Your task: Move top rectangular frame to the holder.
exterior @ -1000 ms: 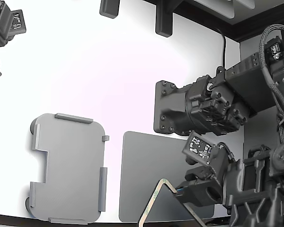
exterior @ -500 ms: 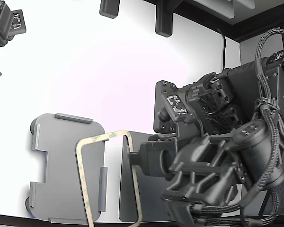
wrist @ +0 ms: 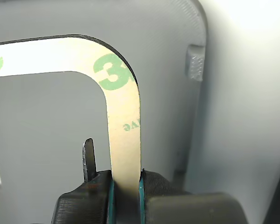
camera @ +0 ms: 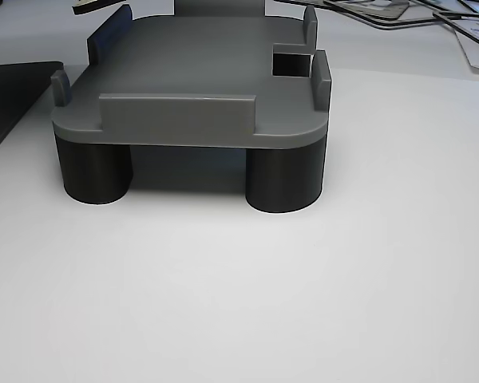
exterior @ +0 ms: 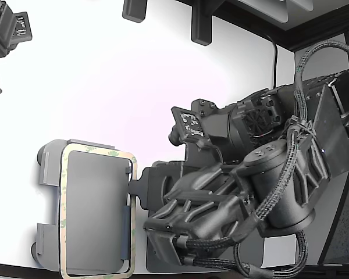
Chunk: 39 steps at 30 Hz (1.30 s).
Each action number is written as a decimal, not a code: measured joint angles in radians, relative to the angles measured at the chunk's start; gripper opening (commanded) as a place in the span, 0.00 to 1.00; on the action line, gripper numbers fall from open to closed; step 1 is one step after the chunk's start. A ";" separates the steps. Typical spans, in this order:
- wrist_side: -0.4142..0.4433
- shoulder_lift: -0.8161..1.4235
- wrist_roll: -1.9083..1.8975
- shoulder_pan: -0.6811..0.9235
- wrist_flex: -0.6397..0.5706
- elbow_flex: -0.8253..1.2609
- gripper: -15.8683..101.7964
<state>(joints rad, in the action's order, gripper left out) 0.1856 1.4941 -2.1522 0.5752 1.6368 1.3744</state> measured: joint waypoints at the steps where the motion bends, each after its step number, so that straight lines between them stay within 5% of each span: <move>1: -0.003 0.000 0.000 -0.005 -0.008 0.009 0.05; 39: -0.067 -0.080 0.006 -0.057 -0.081 0.071 0.04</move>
<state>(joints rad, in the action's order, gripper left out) 0.1181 1.4143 -2.1460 0.5185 1.5555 1.4450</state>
